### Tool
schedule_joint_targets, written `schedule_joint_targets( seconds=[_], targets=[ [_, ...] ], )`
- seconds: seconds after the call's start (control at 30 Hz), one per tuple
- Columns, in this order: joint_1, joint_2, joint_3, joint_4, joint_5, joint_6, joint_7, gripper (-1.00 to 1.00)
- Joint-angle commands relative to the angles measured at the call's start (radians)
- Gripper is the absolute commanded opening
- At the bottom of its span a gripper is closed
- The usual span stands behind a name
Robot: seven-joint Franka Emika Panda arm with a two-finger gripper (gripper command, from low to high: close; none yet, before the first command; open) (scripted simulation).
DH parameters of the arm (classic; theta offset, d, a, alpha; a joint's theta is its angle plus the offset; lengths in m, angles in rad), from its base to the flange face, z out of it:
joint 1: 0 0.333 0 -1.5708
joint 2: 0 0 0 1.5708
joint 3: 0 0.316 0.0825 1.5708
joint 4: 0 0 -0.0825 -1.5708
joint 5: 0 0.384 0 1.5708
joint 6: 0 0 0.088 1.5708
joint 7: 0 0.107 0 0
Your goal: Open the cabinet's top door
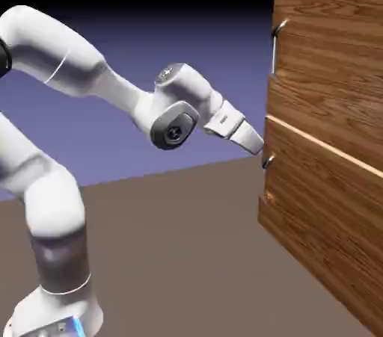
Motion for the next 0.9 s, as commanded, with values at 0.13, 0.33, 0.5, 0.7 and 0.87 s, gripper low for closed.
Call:
schedule_joint_targets(
  seconds=[0.13, 0.33, 0.5, 0.7, 0.87],
  targets=[
    [-0.076, -0.013, 0.081, 0.058, 0.218, 0.003, 0.071, 0.0],
    [-0.168, -0.029, 0.179, 0.128, 0.479, 0.006, 0.156, 0.0],
    [-0.244, -0.042, 0.26, 0.186, 0.696, 0.008, 0.227, 0.0],
    [-0.336, -0.058, 0.358, 0.256, 0.957, 0.011, 0.312, 0.0],
    [-0.412, -0.072, 0.439, 0.314, 1.174, 0.014, 0.383, 0.0]
  ],
)
